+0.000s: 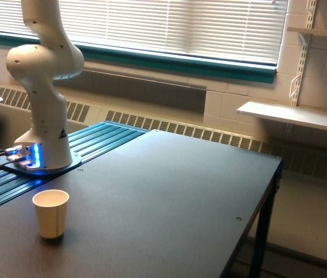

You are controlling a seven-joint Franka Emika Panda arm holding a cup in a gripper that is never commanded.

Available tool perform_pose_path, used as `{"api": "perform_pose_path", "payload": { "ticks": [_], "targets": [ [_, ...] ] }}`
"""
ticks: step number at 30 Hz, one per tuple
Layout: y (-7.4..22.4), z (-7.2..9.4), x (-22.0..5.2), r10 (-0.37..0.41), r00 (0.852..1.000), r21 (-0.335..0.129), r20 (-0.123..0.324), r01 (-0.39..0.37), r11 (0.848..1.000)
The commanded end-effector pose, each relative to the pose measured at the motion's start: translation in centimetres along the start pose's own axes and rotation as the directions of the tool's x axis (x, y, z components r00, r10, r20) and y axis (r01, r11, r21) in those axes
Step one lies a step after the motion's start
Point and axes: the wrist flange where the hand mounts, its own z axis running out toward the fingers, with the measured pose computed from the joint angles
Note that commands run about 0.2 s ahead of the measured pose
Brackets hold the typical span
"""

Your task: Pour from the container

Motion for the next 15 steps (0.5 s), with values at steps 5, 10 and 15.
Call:
{"api": "perform_pose_path", "payload": {
  "ticks": [5,10,15],
  "targets": [
    [2.2,0.6,-2.6,-0.186,0.965,-0.1,0.183,0.207,0.973],
    [4.5,-0.9,-5.2,-0.119,0.951,-0.187,0.285,0.177,0.966],
    [6.5,-3.5,-6.7,0.016,0.936,-0.272,0.352,0.086,0.958]
  ]
}}
